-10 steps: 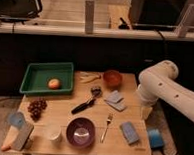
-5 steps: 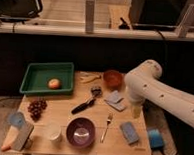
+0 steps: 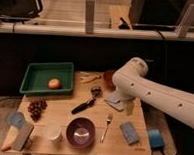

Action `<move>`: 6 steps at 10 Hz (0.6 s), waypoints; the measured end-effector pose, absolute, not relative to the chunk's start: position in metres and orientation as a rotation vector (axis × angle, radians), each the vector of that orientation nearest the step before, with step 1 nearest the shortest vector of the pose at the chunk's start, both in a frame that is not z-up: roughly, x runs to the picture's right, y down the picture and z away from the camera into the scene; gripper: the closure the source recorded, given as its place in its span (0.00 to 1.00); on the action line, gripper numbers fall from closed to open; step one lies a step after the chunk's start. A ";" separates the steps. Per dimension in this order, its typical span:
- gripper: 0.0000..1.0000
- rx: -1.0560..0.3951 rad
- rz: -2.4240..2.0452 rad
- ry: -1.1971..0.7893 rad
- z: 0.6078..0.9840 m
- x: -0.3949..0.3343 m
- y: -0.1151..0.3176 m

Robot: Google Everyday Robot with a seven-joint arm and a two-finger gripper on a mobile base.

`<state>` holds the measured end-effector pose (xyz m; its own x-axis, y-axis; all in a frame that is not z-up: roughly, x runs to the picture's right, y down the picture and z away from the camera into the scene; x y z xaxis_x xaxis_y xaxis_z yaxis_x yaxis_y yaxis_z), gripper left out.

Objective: Place brush in table surface

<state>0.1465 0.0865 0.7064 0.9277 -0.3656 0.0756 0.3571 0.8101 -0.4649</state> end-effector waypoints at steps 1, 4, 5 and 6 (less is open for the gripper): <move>0.20 -0.495 -0.402 0.015 0.708 0.140 0.086; 0.20 -0.491 -0.454 0.007 0.713 0.116 0.082; 0.20 -0.491 -0.471 0.005 0.714 0.115 0.082; 0.20 -0.492 -0.484 0.003 0.716 0.113 0.083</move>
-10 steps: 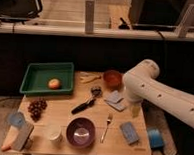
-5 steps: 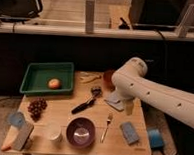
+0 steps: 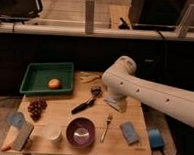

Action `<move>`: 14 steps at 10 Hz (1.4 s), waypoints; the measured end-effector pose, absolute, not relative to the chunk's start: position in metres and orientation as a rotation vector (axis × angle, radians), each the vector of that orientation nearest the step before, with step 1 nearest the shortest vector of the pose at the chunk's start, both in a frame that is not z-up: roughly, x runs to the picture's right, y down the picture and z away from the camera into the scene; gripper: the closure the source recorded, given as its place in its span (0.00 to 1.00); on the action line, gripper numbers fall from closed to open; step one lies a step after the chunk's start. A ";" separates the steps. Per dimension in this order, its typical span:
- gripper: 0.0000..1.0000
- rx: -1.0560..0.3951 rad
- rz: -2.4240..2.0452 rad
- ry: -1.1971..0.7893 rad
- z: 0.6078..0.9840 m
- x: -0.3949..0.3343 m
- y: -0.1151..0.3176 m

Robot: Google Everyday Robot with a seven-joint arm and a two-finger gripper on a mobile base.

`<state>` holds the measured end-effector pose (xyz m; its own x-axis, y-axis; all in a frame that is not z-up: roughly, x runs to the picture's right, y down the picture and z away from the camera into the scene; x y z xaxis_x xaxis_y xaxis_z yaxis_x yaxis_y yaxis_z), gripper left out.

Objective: Place brush in table surface

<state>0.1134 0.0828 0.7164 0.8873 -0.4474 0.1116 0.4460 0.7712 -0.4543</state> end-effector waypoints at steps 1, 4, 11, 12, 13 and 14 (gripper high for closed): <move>0.20 -0.489 -0.499 -0.008 0.720 0.106 0.083; 0.20 -0.485 -0.527 -0.023 0.724 0.100 0.082; 0.20 -0.479 -0.582 -0.070 0.743 0.092 0.082; 0.20 -0.476 -0.586 -0.078 0.744 0.091 0.080; 0.20 -0.476 -0.592 -0.086 0.747 0.091 0.080; 0.20 -0.474 -0.601 -0.094 0.750 0.091 0.080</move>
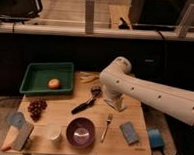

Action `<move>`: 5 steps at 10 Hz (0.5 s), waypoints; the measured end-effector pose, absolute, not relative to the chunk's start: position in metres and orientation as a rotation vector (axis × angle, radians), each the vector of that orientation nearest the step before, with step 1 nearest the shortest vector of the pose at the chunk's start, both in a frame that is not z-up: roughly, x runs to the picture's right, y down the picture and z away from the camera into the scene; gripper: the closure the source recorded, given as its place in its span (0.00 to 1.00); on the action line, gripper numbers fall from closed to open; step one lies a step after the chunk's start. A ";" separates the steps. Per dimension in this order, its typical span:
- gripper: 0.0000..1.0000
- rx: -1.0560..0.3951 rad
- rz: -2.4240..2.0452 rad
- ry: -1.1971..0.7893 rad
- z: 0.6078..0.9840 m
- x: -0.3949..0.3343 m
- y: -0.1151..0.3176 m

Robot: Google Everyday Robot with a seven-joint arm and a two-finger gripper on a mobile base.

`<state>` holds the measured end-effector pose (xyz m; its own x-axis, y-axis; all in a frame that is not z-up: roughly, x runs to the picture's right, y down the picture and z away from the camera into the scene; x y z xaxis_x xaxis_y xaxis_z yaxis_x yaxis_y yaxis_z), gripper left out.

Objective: Place brush in table surface

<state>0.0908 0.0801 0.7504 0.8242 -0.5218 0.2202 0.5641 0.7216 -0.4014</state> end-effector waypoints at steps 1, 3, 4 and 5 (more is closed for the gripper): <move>0.20 -0.472 -0.608 -0.102 0.754 0.090 0.080; 0.20 -0.468 -0.620 -0.119 0.760 0.087 0.079; 0.20 -0.466 -0.631 -0.128 0.764 0.087 0.080; 0.20 -0.464 -0.636 -0.134 0.766 0.086 0.079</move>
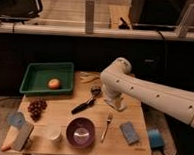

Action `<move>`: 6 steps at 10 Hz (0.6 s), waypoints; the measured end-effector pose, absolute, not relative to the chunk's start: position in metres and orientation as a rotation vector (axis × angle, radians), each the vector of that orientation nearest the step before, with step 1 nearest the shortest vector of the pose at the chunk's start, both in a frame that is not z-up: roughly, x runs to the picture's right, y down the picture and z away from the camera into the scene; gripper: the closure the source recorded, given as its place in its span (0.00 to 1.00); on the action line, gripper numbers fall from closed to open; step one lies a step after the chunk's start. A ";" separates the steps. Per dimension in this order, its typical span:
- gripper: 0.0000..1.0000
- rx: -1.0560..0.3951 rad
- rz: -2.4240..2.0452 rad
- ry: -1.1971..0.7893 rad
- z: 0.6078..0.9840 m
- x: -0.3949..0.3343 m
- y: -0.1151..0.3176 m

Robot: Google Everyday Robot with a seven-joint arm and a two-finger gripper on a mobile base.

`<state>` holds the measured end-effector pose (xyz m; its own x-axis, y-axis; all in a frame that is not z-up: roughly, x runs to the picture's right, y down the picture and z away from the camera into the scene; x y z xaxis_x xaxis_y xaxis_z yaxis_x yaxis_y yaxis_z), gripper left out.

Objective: Place brush in table surface

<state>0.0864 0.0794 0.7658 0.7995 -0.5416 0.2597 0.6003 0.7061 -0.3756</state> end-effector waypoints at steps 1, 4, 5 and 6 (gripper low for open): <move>0.20 -0.461 -0.643 -0.141 0.769 0.086 0.079; 0.20 -0.450 -0.651 -0.165 0.778 0.085 0.076; 0.20 -0.447 -0.654 -0.175 0.781 0.085 0.075; 0.20 -0.441 -0.658 -0.185 0.785 0.085 0.074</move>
